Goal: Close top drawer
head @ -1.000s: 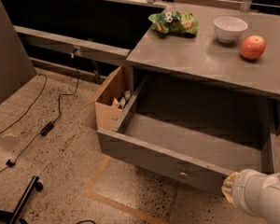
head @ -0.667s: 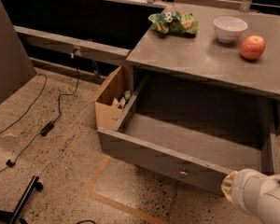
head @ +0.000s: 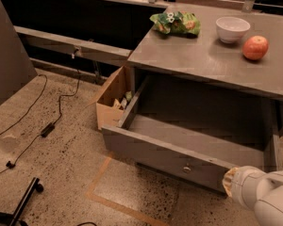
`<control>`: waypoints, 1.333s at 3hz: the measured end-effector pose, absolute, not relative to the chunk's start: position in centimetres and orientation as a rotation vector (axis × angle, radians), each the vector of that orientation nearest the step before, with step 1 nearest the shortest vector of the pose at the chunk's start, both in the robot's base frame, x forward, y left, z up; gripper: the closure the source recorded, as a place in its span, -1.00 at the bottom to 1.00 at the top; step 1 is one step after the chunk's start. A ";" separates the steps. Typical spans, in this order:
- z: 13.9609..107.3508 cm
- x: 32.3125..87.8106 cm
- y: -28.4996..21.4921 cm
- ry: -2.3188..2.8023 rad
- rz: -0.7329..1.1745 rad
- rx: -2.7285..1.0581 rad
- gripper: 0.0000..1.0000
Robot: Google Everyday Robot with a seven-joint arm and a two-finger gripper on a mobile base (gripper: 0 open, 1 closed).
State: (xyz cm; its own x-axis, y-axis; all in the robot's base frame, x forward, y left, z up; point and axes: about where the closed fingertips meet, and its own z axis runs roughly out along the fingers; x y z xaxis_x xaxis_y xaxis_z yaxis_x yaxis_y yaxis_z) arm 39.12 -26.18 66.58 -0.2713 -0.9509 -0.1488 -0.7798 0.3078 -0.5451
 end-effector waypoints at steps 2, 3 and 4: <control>65.3 43.2 -27.6 2.130 -0.565 -1.521 1.00; 64.7 45.8 -28.0 2.114 -0.588 -1.520 1.00; 63.7 48.5 -28.1 2.090 -0.606 -1.535 1.00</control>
Offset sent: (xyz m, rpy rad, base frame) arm 0.0782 -0.0134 -0.0428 -0.0513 -0.0455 -0.0224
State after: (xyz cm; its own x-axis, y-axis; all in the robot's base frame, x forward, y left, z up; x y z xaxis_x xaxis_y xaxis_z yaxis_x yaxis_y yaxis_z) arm 48.55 -28.06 63.73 -0.2607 -0.9587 -0.1135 -0.7493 0.2751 -0.6024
